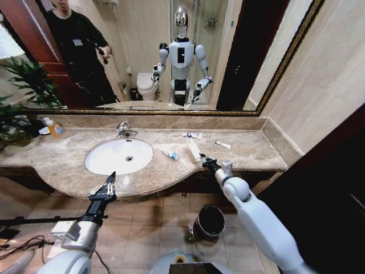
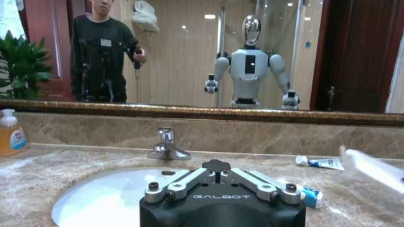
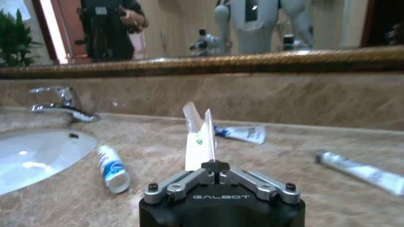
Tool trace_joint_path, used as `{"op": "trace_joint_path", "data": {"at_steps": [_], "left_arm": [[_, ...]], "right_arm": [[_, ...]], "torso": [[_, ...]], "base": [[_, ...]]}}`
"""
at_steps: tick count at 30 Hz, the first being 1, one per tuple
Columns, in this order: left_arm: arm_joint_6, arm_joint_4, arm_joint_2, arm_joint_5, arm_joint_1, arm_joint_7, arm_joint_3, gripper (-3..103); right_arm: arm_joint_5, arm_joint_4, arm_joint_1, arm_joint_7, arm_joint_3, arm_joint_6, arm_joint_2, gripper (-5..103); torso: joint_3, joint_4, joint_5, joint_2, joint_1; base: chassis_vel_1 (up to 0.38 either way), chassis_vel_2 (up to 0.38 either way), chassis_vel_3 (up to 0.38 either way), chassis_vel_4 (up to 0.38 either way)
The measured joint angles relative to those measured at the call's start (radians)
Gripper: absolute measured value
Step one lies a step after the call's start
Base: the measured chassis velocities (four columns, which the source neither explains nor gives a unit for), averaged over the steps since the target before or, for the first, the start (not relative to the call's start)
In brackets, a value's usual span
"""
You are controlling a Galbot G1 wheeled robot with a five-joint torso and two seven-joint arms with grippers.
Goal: Pick up the trash from the sink and place it in the trash bin.
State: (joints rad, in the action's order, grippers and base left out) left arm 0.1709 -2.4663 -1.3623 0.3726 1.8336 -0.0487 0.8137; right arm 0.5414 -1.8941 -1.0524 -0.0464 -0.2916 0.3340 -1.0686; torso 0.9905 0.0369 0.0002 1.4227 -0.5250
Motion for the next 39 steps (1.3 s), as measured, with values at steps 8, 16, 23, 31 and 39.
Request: {"op": "trace_joint_path", "data": {"at_steps": [8, 16, 23, 31, 39], "left_arm": [[0.000, 0.000, 0.000, 0.000, 0.000, 0.000, 0.000, 0], [0.000, 0.000, 0.000, 0.000, 0.000, 0.000, 0.000, 0], [0.000, 0.000, 0.000, 0.000, 0.000, 0.000, 0.000, 0], [0.000, 0.000, 0.000, 0.000, 0.000, 0.000, 0.000, 0], [0.000, 0.000, 0.000, 0.000, 0.000, 0.000, 0.000, 0]], "right_arm": [[0.075, -0.129, -0.191, 0.013, -0.145, -0.002, 0.097, 0], [0.090, -0.190, -0.370, 0.048, -0.269, -0.015, 0.105, 0], [0.065, -0.218, -0.588, 0.169, -0.412, -0.099, 0.054, 0], [-0.036, -0.193, -0.736, 0.270, -0.459, -0.229, -0.025, 0], [-0.164, -0.060, -0.710, 0.300, -0.394, -0.313, -0.102, 0]], "torso": [[0.000, -0.0002, -0.0001, 0.000, 0.000], [0.000, 0.0000, -0.0001, 0.000, 0.000], [0.000, -0.0001, -0.0002, 0.000, 0.000], [0.000, -0.0001, -0.0004, 0.000, 0.000], [0.000, -0.0001, -0.0003, 0.000, 0.000]], "base": [[0.000, 0.000, 0.000, 0.000], [0.000, 0.000, 0.000, 0.000], [0.000, 0.000, 0.000, 0.000], [0.000, 0.000, 0.000, 0.000], [0.000, 0.000, 0.000, 0.000]]}}
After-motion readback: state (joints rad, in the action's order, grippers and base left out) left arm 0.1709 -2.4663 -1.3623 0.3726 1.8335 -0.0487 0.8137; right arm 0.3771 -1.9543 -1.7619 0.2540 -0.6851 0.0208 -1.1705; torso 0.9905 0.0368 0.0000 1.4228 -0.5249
